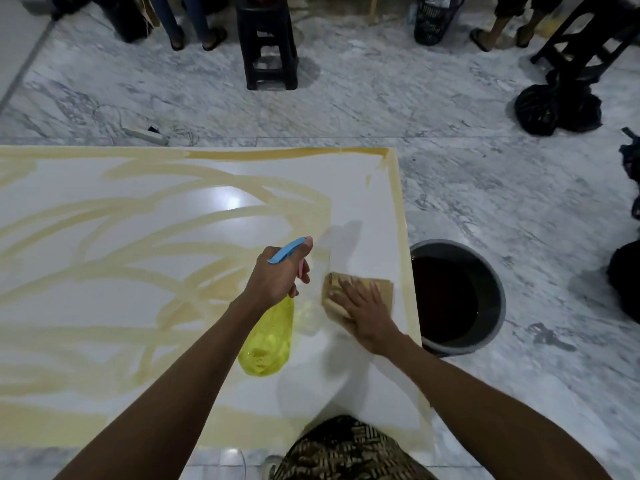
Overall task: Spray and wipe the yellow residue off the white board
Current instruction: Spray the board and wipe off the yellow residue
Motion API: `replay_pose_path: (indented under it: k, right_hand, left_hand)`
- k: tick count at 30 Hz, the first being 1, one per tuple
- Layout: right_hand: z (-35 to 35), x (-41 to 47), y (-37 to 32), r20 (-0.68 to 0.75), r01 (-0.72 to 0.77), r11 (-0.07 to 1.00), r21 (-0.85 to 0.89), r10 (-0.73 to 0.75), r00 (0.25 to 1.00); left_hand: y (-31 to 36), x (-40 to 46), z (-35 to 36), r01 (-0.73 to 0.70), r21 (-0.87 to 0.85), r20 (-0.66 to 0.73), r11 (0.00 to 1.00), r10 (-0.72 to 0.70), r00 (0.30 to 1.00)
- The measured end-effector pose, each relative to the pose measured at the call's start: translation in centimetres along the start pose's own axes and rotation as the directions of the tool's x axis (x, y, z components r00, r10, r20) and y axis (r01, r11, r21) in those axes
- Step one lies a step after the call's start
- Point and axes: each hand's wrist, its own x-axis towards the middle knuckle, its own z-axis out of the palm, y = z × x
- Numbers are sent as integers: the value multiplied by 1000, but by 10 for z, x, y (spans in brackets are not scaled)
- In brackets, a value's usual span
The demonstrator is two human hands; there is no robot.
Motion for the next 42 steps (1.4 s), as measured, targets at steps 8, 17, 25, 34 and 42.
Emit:
replay_pose_path:
  k: [8, 17, 25, 34, 42]
  right_hand:
    - [-25, -84, -121, 170, -232, 610, 758, 160, 973]
    - [-169, 89, -34, -216, -211, 691, 691, 475, 853]
    - [-161, 273, 63, -126, -282, 959, -4, 279, 952]
    - [-43, 169, -15, -89, -125, 988, -91, 116, 989]
    - [58, -9, -134, 108, 91, 996, -25, -88, 990]
  left_hand:
    - [-32, -67, -21, -30, -13, -1, 999, 30, 1000]
    - [-9, -34, -52, -98, -34, -107, 995, 94, 990]
    - [-3, 35, -54, -149, -48, -156, 988, 140, 978]
    - [-33, -8, -61, -85, -62, -138, 994, 76, 988]
    - [-107, -119, -78, 33, -75, -140, 997, -43, 989]
